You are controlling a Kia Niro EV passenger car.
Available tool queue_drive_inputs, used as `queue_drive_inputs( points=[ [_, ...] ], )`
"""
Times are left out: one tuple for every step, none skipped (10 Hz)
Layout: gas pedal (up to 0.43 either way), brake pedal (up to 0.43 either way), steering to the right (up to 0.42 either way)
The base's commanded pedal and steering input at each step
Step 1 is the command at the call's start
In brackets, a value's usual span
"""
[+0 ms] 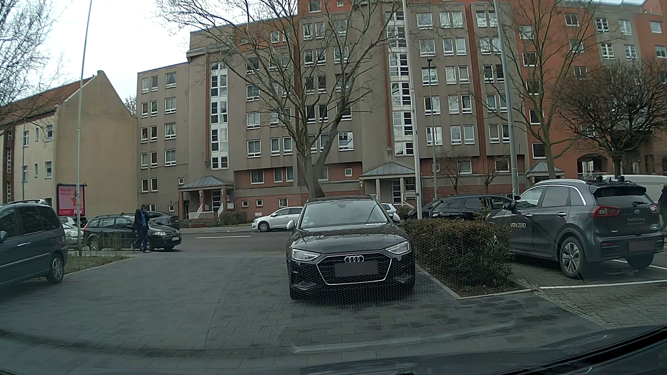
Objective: Follow the waypoints while adhering to traffic rules and regulations
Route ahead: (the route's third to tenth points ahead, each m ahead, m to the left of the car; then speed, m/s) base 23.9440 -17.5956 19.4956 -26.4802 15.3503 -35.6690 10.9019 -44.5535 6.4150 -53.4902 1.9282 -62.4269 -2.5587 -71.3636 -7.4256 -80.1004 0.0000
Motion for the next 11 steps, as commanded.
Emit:
queue_drive_inputs(
  points=[
    [0.000,0.427,-0.140],
    [0.000,0.427,-0.140],
    [0.000,0.427,-0.140],
    [0.000,0.427,-0.140],
    [0.000,0.427,-0.140],
    [0.000,0.421,-0.140],
    [0.000,0.427,-0.140],
    [0.000,0.421,-0.140],
    [0.000,0.421,-0.140],
    [0.000,0.421,-0.140],
    [0.000,0.421,-0.140]
  ],
)
